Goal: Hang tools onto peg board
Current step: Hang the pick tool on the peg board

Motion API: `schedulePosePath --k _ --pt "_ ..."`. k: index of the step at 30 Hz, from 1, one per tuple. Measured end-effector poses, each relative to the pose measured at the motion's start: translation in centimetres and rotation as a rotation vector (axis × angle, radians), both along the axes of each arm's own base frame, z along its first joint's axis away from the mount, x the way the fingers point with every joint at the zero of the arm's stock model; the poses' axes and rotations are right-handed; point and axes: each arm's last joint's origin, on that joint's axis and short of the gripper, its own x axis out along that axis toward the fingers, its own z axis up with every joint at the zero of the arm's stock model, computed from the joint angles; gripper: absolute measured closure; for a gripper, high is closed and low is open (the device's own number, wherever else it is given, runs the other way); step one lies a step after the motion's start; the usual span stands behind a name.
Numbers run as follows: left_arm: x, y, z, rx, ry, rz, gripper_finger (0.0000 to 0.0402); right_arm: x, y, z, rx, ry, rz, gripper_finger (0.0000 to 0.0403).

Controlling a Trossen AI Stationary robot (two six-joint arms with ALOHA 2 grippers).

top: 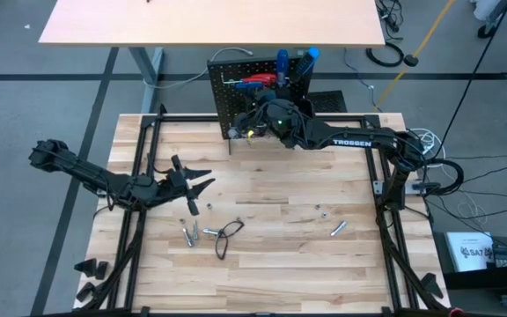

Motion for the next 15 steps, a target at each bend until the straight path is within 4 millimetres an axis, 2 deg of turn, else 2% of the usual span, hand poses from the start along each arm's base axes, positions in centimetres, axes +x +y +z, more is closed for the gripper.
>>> schedulePosePath --k 9,15 --pt "0.00 0.00 -0.06 0.001 0.006 0.001 0.0279 0.08 -0.62 -0.14 0.011 0.030 -0.048 0.0403" --pt "-0.01 0.01 -0.11 0.004 0.011 0.003 0.0279 0.27 0.35 -0.11 -0.022 0.059 -0.100 0.0403"
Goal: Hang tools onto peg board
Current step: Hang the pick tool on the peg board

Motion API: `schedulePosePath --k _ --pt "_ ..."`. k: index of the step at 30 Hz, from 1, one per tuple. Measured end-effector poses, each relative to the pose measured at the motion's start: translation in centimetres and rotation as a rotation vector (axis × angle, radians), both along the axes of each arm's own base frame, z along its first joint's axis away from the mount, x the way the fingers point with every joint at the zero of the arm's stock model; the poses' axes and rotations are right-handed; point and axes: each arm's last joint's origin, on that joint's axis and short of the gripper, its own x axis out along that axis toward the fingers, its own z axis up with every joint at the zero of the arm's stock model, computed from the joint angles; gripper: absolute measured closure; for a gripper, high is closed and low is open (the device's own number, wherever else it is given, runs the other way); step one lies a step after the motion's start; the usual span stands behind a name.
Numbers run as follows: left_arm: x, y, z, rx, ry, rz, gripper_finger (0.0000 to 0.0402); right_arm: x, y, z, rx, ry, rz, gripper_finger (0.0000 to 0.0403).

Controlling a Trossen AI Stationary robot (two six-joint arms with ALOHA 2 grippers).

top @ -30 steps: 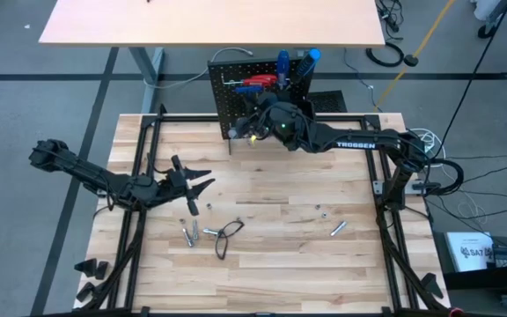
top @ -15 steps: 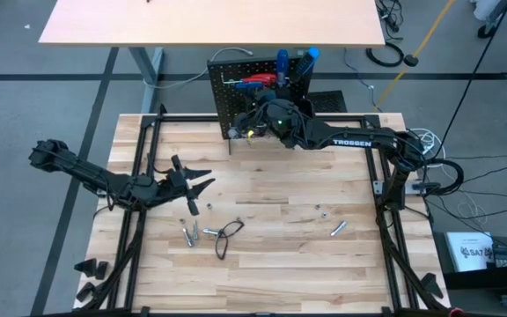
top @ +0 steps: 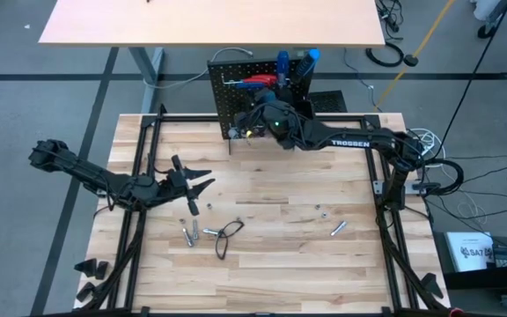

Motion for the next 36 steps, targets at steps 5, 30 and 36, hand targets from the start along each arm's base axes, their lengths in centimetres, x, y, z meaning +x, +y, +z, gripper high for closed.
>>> schedulePosePath --k 5,30,36 --pt "0.0 0.0 0.0 0.000 0.000 0.003 0.0279 0.2 1.2 0.4 -0.023 -0.035 -0.075 0.0403" --pt "0.0 0.0 -0.1 0.004 0.013 0.003 0.0279 2.4 0.3 -0.9 -0.100 -0.086 -0.056 0.0403" --pt "0.0 0.2 -0.1 0.003 0.013 0.011 0.0279 2.2 -0.6 -1.3 -0.059 -0.103 -0.038 0.0403"
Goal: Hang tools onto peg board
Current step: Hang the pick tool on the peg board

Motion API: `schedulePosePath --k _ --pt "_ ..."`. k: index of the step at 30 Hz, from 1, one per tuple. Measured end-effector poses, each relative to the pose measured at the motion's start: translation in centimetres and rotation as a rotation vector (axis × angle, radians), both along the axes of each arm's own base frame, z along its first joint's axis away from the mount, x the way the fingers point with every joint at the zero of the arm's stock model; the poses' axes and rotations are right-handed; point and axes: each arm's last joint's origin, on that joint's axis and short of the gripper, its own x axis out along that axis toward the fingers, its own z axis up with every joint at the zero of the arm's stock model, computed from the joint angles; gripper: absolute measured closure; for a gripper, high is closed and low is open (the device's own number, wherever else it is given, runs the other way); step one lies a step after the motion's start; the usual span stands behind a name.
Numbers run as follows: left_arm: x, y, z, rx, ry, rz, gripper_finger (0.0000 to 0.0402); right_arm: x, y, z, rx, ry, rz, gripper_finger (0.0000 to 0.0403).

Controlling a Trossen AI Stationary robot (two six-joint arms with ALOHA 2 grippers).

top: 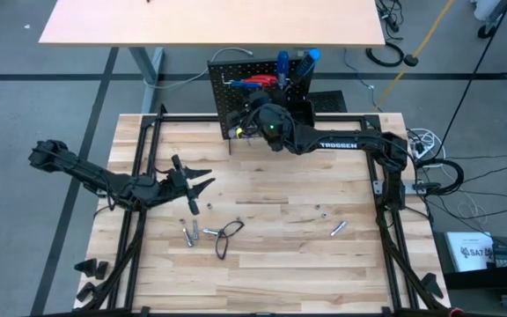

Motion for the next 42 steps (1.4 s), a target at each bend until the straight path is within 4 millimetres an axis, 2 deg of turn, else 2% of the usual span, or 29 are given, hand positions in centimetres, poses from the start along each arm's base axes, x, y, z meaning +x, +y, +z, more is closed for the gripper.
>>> schedulePosePath --k 18,31,36,42 --pt "0.0 0.1 -0.1 -0.001 0.006 0.004 0.0279 -0.3 -1.6 -0.6 0.057 -0.001 0.033 0.0403" --pt "0.0 0.1 -0.1 -0.001 0.006 0.004 0.0279 -0.4 -1.5 -0.9 0.054 0.058 0.033 0.0400" --pt "0.0 0.1 -0.1 0.000 0.006 0.004 0.0279 -0.2 -1.4 -1.3 0.060 0.081 0.037 0.0370" --pt "0.0 0.1 -0.1 -0.001 0.006 0.004 0.0279 -0.2 -1.3 -1.3 0.061 0.086 0.044 0.0308"
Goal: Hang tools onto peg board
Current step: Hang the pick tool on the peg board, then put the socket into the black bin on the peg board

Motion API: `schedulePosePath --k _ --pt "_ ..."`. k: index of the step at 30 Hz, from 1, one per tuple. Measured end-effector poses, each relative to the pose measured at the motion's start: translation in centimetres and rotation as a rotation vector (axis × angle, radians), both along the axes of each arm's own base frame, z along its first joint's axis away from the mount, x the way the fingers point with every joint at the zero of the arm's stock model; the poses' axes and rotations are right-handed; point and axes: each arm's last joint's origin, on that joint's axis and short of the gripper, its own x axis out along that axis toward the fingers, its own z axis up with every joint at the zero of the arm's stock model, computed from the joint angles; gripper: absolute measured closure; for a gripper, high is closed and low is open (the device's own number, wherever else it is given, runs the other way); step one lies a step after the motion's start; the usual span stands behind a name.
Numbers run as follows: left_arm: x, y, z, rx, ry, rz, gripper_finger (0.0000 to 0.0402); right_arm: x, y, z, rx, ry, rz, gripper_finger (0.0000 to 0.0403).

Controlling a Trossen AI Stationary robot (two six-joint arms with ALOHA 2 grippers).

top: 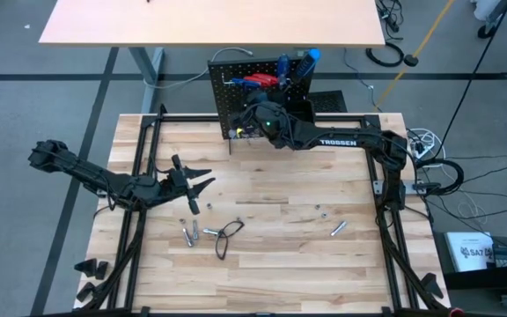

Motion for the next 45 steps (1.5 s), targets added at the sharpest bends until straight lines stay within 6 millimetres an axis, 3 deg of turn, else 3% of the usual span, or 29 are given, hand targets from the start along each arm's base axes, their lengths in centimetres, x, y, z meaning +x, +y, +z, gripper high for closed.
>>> schedulePosePath --k 7,12,23,27,32,37,45 --pt "0.0 0.0 0.0 -0.001 0.000 0.000 0.0279 0.2 0.7 0.0 -0.034 0.048 -0.011 0.0224" --pt "0.0 0.0 0.0 -0.001 -0.001 -0.001 0.0279 0.2 2.2 0.2 -0.090 0.132 -0.132 0.0183" --pt "0.0 0.0 0.0 -0.003 -0.001 -0.002 0.0279 0.8 6.6 -0.4 -0.100 0.231 -0.098 0.0165" --pt "0.1 -0.1 0.0 -0.006 0.000 -0.047 0.0279 0.5 9.9 -1.2 -0.070 0.315 -0.089 0.0165" --pt "0.1 -0.2 0.0 -0.008 -0.001 -0.063 0.0279 -2.4 15.4 -1.3 0.158 0.360 0.102 0.0165" --pt "0.1 -0.2 0.0 -0.009 -0.001 -0.066 0.0279 -6.7 19.0 -0.6 0.453 0.467 0.250 0.0165" --pt "0.1 -0.4 0.0 -0.047 -0.011 -0.152 0.0279 -13.1 25.9 0.4 0.556 0.572 0.269 0.0165"
